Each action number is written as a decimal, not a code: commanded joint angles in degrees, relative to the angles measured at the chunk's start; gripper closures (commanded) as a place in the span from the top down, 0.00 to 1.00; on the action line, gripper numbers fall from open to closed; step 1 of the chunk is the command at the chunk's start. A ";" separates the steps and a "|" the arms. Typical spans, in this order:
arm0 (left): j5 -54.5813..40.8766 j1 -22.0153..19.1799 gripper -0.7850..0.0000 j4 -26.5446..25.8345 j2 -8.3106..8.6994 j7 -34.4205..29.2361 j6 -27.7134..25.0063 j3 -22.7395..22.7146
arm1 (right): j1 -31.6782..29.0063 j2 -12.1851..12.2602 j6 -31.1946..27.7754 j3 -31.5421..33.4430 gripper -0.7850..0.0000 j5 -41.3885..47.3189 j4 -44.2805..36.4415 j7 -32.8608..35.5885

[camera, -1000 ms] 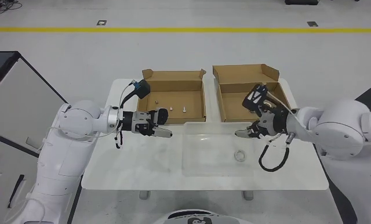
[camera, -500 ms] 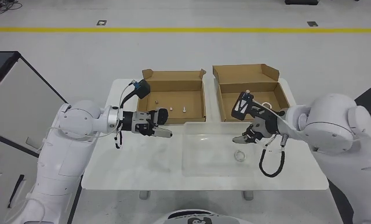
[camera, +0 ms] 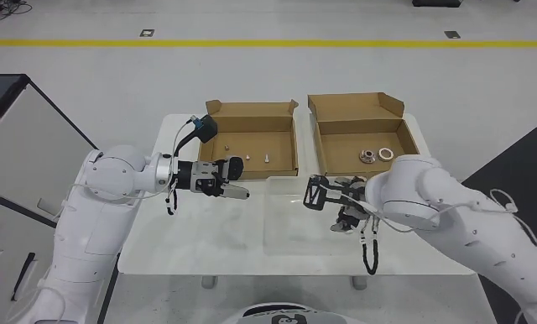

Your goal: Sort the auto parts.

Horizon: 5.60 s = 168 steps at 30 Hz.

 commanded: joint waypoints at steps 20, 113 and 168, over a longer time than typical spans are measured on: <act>0.00 0.00 1.00 0.00 0.00 0.00 0.00 0.00 | 6.89 -0.09 -2.96 -12.93 0.99 -3.68 10.28 -2.99; 0.00 0.00 1.00 0.00 0.00 0.00 0.00 0.00 | 15.06 -8.32 -4.58 -30.14 0.36 -3.76 24.28 -4.62; 0.00 0.00 1.00 0.00 0.00 0.00 0.00 0.00 | 10.40 -8.33 -1.39 -20.04 0.00 0.17 25.66 -6.78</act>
